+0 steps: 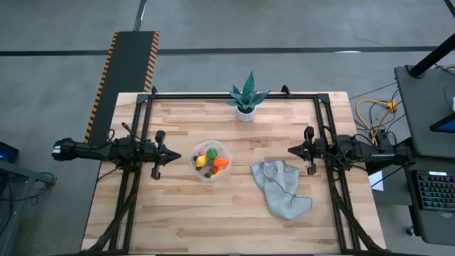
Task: Pick and placing Produce into tupperware
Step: Return to Home Position
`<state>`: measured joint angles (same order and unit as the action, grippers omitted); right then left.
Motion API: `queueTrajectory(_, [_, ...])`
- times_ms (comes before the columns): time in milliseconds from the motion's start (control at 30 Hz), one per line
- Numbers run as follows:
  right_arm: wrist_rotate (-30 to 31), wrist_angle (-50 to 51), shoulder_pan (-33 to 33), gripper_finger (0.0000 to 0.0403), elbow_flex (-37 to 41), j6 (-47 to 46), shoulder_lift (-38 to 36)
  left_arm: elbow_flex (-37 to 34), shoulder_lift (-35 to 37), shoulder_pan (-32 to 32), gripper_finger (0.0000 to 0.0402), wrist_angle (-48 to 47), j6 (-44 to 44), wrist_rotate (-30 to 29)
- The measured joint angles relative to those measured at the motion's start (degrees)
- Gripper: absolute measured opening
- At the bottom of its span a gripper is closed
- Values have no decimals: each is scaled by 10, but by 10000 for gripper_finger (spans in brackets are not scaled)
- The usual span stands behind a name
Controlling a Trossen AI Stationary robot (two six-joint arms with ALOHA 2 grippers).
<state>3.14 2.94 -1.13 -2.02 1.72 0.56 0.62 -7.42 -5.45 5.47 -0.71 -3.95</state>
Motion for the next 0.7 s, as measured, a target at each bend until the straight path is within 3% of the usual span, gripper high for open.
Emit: queueTrajectory(700, [0,1,0,9,0,-2,0,0,-1,0,0,0,-2,-1])
